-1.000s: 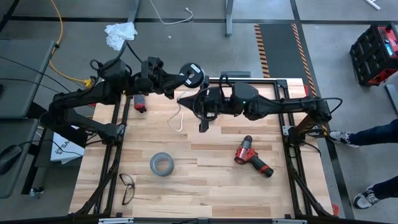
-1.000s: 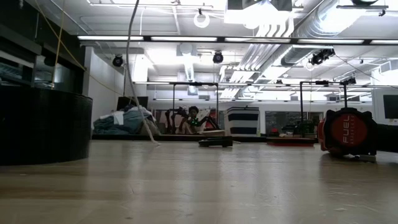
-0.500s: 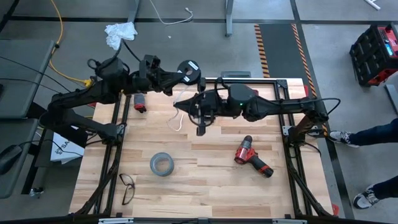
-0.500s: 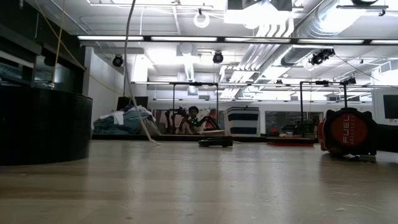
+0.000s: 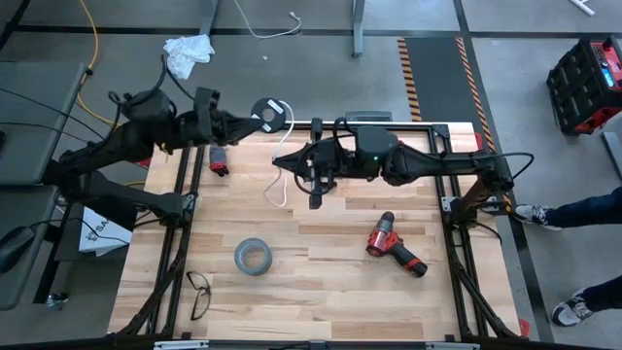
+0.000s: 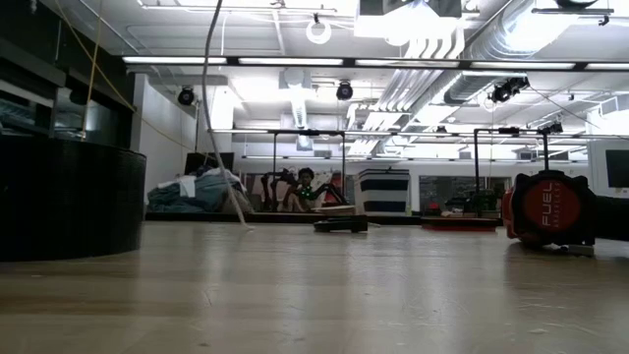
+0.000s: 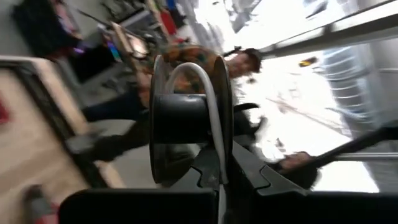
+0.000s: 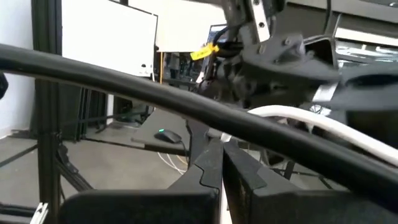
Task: Coil cords
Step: Coil the white wire
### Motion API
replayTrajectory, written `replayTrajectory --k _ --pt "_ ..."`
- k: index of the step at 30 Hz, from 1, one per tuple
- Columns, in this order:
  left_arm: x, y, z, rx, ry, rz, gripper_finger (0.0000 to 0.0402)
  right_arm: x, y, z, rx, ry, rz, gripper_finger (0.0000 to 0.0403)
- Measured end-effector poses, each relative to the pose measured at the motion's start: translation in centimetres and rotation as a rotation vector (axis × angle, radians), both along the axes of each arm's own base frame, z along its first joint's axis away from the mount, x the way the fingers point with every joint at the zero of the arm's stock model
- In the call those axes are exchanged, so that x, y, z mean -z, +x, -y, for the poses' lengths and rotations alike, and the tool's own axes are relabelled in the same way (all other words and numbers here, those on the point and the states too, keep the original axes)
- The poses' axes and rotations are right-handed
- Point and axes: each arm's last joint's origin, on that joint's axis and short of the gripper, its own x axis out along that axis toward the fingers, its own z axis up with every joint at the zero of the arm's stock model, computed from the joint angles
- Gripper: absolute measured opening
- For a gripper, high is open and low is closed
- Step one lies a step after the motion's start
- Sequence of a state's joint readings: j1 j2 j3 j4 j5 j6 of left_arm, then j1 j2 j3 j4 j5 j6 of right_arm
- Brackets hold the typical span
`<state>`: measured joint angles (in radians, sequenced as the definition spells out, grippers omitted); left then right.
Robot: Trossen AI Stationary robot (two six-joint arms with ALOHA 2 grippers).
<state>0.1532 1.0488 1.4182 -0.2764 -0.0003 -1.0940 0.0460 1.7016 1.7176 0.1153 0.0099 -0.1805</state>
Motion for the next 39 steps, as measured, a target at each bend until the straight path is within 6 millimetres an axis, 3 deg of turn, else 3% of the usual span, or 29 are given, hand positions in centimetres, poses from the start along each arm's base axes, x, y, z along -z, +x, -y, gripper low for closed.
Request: replayTrajectory --k 11,24,32,39 --pt "-0.9 -0.4 -1.1 -0.149 0.115 0.068 0.0001 1.6 1.1 -1.1 -0.037 0.053 -0.067 0.0000" --pt "-1.3 -0.1 -1.3 -0.148 0.251 0.093 0.0001 2.7 1.7 -0.8 -0.031 0.150 -0.130 0.0001" --pt "-1.6 -0.1 -1.1 -0.146 0.470 0.087 0.0001 3.1 1.8 -0.4 -0.033 0.175 -0.169 0.0061" --pt "-1.7 -0.5 -0.7 -0.074 0.645 0.083 0.0001 3.0 1.7 0.2 0.073 0.181 -0.155 0.0103"
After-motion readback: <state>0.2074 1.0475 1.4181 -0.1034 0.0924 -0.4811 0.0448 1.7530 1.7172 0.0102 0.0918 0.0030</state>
